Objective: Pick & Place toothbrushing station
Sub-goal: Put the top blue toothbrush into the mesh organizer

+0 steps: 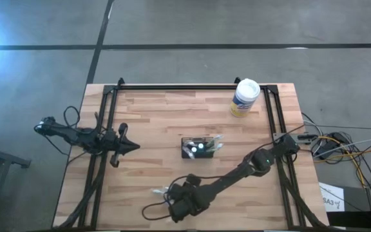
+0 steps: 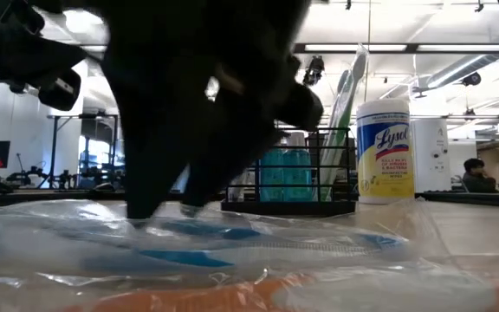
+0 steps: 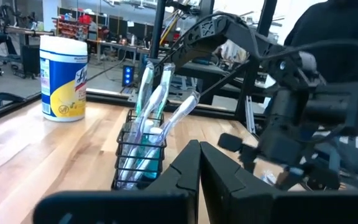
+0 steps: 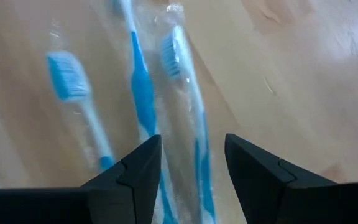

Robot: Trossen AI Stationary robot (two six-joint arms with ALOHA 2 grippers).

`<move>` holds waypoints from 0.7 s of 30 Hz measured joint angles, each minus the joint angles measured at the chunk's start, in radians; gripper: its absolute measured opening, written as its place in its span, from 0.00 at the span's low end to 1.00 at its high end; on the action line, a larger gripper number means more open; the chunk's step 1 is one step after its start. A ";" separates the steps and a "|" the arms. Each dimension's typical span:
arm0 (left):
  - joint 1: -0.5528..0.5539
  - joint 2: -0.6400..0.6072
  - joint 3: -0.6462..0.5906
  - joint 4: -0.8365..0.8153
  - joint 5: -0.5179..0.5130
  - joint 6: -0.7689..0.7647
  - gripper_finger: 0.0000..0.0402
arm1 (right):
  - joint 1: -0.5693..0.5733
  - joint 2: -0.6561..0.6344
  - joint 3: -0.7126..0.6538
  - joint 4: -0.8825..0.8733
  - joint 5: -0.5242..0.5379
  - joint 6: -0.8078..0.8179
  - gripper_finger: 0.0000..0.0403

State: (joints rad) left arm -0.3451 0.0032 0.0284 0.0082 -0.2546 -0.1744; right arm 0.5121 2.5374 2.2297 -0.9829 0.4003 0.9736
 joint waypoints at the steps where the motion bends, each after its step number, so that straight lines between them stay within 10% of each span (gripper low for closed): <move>1: 0.000 0.000 0.000 0.000 0.000 -0.005 0.03 | -0.003 0.000 -0.011 0.002 0.003 0.002 0.43; 21: 0.000 0.001 0.000 -0.006 0.000 -0.013 0.03 | -0.004 -0.040 0.023 -0.006 0.009 -0.141 0.37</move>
State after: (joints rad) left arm -0.3454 0.0044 0.0285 0.0026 -0.2550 -0.1871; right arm 0.5078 2.4977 2.2529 -0.9888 0.4093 0.8327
